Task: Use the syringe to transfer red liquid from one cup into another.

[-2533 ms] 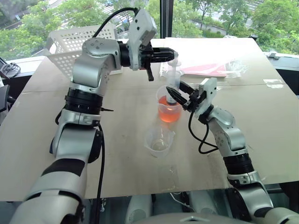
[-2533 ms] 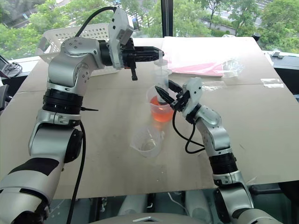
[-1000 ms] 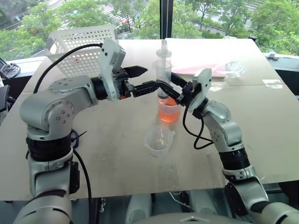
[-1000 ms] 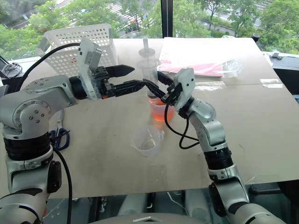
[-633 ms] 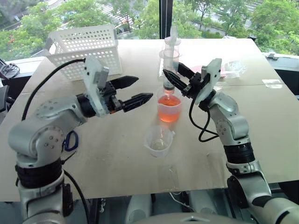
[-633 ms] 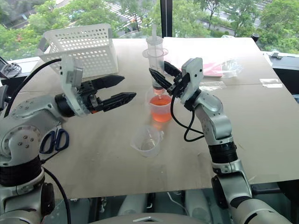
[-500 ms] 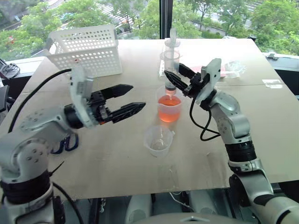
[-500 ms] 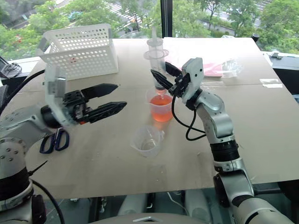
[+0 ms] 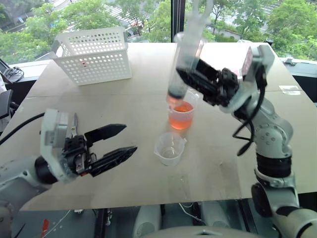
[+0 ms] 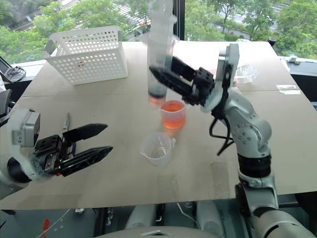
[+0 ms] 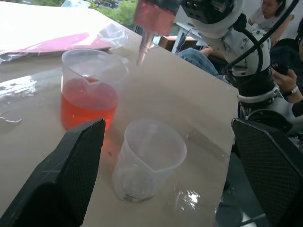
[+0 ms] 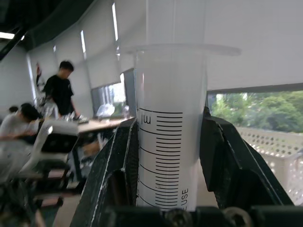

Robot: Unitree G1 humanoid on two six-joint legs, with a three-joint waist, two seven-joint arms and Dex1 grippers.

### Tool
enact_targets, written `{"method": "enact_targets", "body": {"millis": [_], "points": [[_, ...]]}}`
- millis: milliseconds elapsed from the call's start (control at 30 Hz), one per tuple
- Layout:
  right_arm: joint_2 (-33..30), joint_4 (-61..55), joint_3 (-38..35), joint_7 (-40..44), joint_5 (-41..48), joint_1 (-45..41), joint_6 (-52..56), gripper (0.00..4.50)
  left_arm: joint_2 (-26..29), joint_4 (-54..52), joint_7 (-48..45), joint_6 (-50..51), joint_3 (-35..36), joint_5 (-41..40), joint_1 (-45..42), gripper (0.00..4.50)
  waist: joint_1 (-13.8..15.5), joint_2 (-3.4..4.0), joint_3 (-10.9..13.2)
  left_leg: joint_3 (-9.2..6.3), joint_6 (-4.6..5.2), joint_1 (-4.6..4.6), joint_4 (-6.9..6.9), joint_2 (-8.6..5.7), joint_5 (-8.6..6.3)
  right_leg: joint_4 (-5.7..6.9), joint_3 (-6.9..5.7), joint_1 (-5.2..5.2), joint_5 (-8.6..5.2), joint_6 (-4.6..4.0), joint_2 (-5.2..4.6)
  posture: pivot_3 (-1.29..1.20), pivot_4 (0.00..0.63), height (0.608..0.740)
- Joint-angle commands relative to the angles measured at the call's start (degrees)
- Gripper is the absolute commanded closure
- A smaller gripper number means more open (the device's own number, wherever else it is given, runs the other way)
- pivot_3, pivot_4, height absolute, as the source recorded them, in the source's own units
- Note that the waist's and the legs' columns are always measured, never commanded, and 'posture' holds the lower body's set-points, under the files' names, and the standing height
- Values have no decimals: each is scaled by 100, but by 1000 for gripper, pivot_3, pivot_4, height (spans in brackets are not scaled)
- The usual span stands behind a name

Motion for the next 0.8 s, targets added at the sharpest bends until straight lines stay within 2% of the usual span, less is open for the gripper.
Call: {"method": "enact_targets", "body": {"millis": [33, 167, 467, 667, 800], "points": [[-1, -282, 180, 223, 110, 175, -1, 3095, 186, -152, -568, -253, 459, 143, 437, 176, -16, 10, 6, 1, 0, 2, 0, 0, 0, 0, 0, 0, 0, 0, 1, 0, 150, 740], [83, -220, 626, 454, -340, 441, -334, 3095, 357, -108, -803, -459, 484, 344, 617, 176, -16, 14, 8, 1, 0, 3, -2, 0, 0, 2, 0, -5, -1, -1, 13, 0, 150, 740], [207, 217, 1192, 951, -1026, 822, -944, 3096, 1031, 70, -141, -431, -96, -25, -363, 176, 4, 11, 7, 5, -1, -4, 0, 0, 0, -3, 5, -6, -1, -1, 6, 0, 150, 740], [272, 394, 1237, 1085, -1210, 737, -1102, 3096, 1451, 392, 715, -369, -1125, -847, -1828, 176, 13, 13, 9, -3, -1, -4, -2, -3, 0, 0, -4, -7, -1, -2, 12, 0, 150, 740], [330, 397, 1263, 1083, -1282, 694, -1121, 3096, 1534, 507, 811, -275, -1581, -1048, -2324, 176, -8, 13, 9, 0, -1, -6, -4, -5, 0, -1, -1, -8, -1, -1, 13, 0, 150, 740]]}}
